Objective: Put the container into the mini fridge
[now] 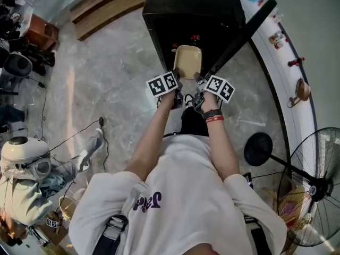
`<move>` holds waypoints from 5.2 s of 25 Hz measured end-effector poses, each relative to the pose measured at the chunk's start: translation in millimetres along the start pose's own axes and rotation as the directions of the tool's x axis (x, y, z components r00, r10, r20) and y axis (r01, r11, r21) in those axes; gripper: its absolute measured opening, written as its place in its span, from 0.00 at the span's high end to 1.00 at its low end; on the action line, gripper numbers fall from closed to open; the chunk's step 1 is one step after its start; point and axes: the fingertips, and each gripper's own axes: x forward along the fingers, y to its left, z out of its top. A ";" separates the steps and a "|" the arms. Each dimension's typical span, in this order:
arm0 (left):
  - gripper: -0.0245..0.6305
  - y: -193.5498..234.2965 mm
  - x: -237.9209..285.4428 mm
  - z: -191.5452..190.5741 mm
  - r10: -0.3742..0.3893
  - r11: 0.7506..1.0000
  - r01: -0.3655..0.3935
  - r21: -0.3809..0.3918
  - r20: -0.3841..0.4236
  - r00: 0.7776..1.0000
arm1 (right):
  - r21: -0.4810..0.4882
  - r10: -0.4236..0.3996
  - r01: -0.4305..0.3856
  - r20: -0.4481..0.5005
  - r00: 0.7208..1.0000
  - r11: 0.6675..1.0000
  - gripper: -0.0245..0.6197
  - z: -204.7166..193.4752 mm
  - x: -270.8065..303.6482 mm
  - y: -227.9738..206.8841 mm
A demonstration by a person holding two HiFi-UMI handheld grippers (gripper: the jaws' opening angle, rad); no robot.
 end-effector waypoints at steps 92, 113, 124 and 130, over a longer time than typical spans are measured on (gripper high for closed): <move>0.62 14.6 202.3 105.4 -0.130 0.969 0.111 0.222 0.074 0.989 | -0.193 -0.004 0.064 0.293 0.956 0.979 0.72 152.3 175.2 -33.6; 0.62 -46.3 -6.9 89.5 -0.150 0.918 0.091 0.386 0.126 0.981 | -0.394 0.031 0.091 0.294 0.955 0.915 0.72 97.7 2.3 64.7; 0.62 -66.5 -95.6 67.4 -0.194 0.871 0.071 0.487 0.208 0.959 | -0.571 0.101 0.101 0.311 0.945 0.815 0.72 55.0 -76.4 88.2; 0.67 -80.6 -134.8 57.2 -0.225 0.846 0.051 0.531 0.269 0.937 | -0.626 0.131 0.122 0.342 0.931 0.770 0.72 37.1 -112.8 96.1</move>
